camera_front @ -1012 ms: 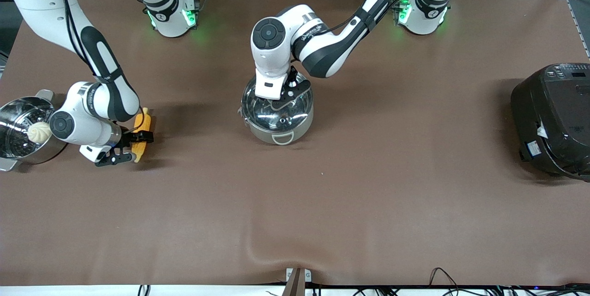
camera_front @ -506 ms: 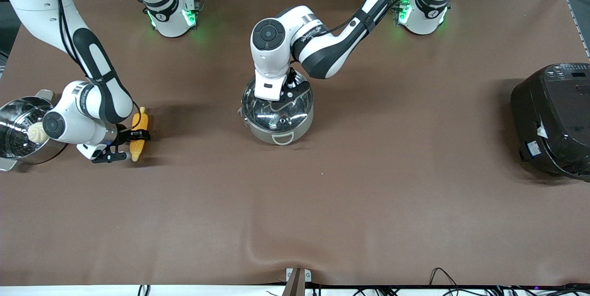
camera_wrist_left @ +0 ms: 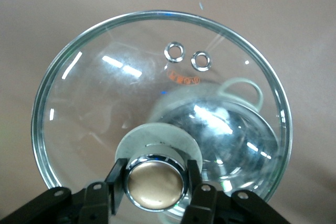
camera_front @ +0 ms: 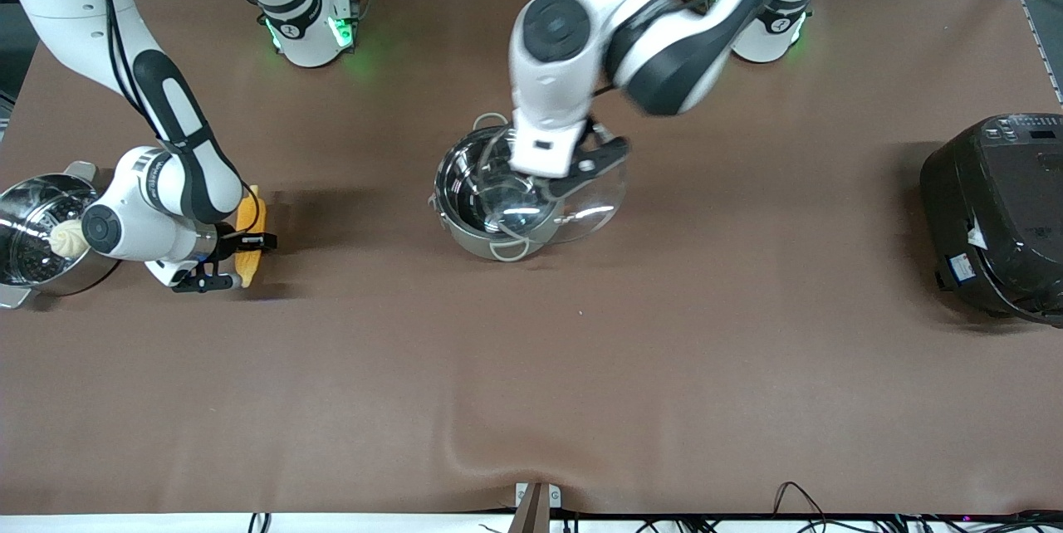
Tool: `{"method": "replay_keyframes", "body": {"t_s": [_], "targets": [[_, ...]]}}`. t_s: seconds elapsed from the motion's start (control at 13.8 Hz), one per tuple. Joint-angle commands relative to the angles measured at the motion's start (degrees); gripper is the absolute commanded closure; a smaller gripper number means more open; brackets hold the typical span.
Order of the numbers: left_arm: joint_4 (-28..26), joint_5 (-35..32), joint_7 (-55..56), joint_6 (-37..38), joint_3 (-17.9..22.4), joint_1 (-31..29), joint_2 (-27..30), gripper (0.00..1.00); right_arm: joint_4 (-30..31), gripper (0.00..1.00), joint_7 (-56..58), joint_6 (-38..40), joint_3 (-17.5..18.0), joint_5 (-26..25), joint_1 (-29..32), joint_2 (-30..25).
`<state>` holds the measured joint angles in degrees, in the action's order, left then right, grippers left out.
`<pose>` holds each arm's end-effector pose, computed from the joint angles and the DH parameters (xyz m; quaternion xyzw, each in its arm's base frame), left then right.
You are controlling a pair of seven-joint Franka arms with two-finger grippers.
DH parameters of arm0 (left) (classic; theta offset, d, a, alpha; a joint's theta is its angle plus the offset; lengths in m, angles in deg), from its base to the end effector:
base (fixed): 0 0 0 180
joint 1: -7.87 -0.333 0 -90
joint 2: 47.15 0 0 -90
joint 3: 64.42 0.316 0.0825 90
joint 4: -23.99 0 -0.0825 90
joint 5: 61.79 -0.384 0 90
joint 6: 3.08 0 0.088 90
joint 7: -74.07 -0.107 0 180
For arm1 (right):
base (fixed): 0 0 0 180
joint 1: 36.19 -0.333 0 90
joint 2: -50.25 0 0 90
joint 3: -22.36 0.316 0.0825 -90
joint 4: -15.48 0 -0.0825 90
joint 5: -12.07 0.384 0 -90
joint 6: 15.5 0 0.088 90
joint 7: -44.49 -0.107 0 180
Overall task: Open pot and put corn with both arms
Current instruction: 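Lift the lid off with the left gripper while the right gripper carries corn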
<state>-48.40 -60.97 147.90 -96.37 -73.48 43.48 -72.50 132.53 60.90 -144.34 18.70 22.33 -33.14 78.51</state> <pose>0.4977 -0.4636 0.5028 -0.9646 -0.2581 0.0538 0.0100 0.5599 -0.0613 0.1766 -0.9887 -0.0198 0.1294 0.0729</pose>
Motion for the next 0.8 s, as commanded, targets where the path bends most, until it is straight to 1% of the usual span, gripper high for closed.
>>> {"method": "replay_keyframes", "body": {"t_s": [0.0,0.14,0.22,0.36,0.51,0.58,0.72], "targets": [[-3.7,-0.6,-13.1,4.4,-0.5,-7.2,7.0,1.0,-3.6,0.67,-1.4,7.4,0.1,1.1,-0.7,-2.6],[-6.4,-0.6,-20.3,4.5,-0.8,-12.7,8.6,1.0,-5.0,0.67,-2.1,9.5,0.1,1.1,-0.8,-3.0],[-7.8,-0.6,-25.7,4.4,-0.8,-15.5,9.3,1.0,-5.0,0.67,-4.1,10.4,0.3,1.1,-1.0,-3.6],[-11.2,-0.6,-34.9,4.0,-0.9,-21.2,10.1,1.0,-5.0,0.67,-9.2,11.8,1.1,1.1,-3.7,-5.5],[-14.6,-0.7,-39.7,2.0,-1.0,-25.8,10.5,1.0,-5.1,0.65,-15.4,14.0,2.2,1.2,-6.5,-7.5],[-17.4,-0.7,-43.6,-0.5,-1.0,-28.5,11.2,1.0,-5.7,0.65,-18.9,15.4,4.0,1.2,-6.7,-8.5],[-23.5,-0.6,-48.8,-5.8,-1.0,-32.5,12.3,1.0,-9.1,0.64,-26.9,19.8,8.9,1.2,-6.7,-9.4]]}}
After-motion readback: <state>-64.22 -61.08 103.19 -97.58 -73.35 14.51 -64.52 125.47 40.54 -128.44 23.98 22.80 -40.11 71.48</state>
